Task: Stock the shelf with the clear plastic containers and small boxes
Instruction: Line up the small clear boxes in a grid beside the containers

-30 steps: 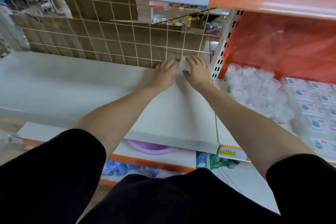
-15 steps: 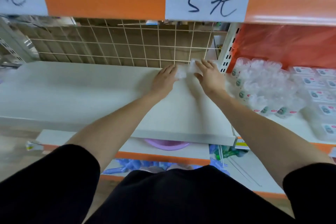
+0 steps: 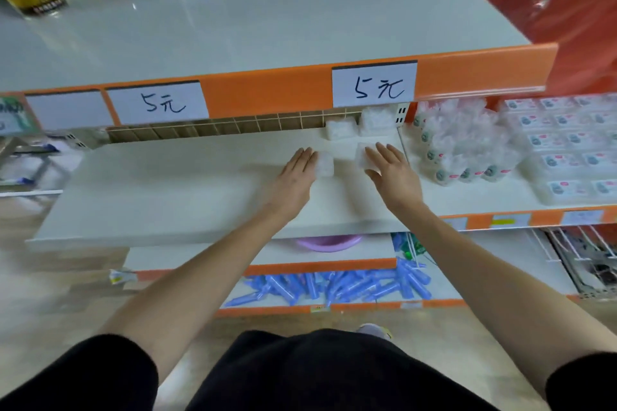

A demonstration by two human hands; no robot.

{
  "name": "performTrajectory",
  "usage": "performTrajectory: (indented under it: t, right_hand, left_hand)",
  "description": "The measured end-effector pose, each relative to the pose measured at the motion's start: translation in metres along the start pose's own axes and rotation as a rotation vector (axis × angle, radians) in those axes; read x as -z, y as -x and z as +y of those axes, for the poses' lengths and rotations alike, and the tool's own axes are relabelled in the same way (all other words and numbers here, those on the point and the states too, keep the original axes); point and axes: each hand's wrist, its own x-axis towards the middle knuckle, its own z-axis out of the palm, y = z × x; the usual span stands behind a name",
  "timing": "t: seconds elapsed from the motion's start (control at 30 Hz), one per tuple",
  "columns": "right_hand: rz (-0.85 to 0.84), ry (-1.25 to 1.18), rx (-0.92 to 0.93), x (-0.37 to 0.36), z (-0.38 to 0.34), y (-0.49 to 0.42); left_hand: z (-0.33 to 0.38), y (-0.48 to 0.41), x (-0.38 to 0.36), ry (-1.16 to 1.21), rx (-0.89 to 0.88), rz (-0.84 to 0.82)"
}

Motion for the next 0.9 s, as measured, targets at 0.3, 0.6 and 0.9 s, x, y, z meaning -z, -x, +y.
performTrajectory:
  t: [0.3, 0.6, 0.9]
  right_hand:
    - [0.144, -0.038, 0.06, 0.04, 0.037, 0.045]
    - [0.165, -0.001, 0.024, 0.108, 0.147, 0.102]
    - [0.159, 0.023, -0.033, 0.173, 0.272, 0.132]
  left_hand:
    - [0.068, 0.002, 0.008, 0.098, -0.049, 0.142]
    - [0.218, -0.032, 0.002, 0.172, -0.076, 0.219]
    - [0.353, -0.079, -0.023, 0.251, -0.139, 0.232]
